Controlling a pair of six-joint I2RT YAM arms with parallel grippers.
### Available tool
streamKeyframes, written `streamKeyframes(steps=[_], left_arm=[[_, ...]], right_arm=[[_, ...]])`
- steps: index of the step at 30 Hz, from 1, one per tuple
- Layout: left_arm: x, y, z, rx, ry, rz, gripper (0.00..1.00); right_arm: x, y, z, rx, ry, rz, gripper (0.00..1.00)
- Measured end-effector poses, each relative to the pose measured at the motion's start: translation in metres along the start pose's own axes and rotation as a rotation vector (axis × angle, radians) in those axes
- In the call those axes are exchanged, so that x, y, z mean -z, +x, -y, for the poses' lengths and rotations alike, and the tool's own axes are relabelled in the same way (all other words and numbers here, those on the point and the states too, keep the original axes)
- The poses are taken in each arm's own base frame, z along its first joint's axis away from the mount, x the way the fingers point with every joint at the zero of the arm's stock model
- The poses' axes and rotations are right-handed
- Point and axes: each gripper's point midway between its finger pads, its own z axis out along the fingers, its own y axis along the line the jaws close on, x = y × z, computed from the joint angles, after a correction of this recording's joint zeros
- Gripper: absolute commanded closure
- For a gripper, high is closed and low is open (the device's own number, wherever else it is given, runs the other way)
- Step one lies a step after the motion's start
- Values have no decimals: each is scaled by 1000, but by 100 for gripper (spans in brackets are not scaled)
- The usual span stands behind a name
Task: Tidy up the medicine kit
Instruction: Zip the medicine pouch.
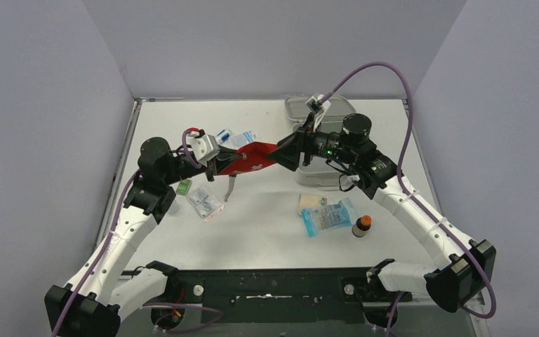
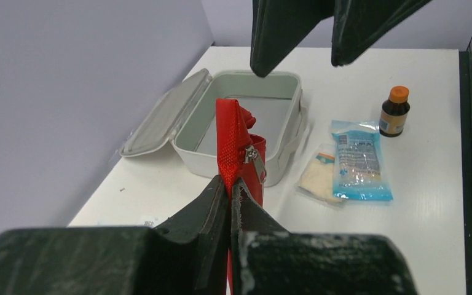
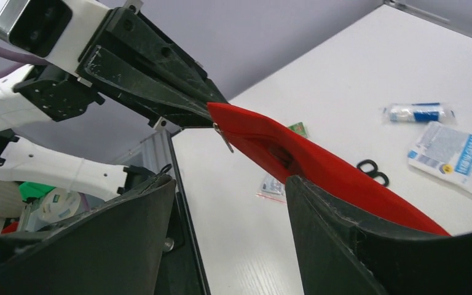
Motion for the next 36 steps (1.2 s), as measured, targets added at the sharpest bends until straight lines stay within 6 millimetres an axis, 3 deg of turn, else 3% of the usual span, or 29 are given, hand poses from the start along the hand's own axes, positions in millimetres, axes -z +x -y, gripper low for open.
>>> streamKeyframes(steps=[7, 10, 19, 30, 36], left_arm=[[-8, -31, 8, 15, 23, 96, 100], [-11, -40, 16, 18, 48, 122, 100], [-10, -47, 11, 39, 12, 137, 100], [-10, -48, 11, 42, 5, 141, 100], [-8, -51, 12, 37, 4, 146, 100]], right_arm=[[-22, 5, -42, -3, -116, 22, 33], [-29, 4, -49, -15, -140, 37, 33], [-44, 5, -36, -54, -115, 58, 37], [-51, 1, -33, -62, -105, 90, 64], [-51, 1, -32, -60, -112, 103, 72]])
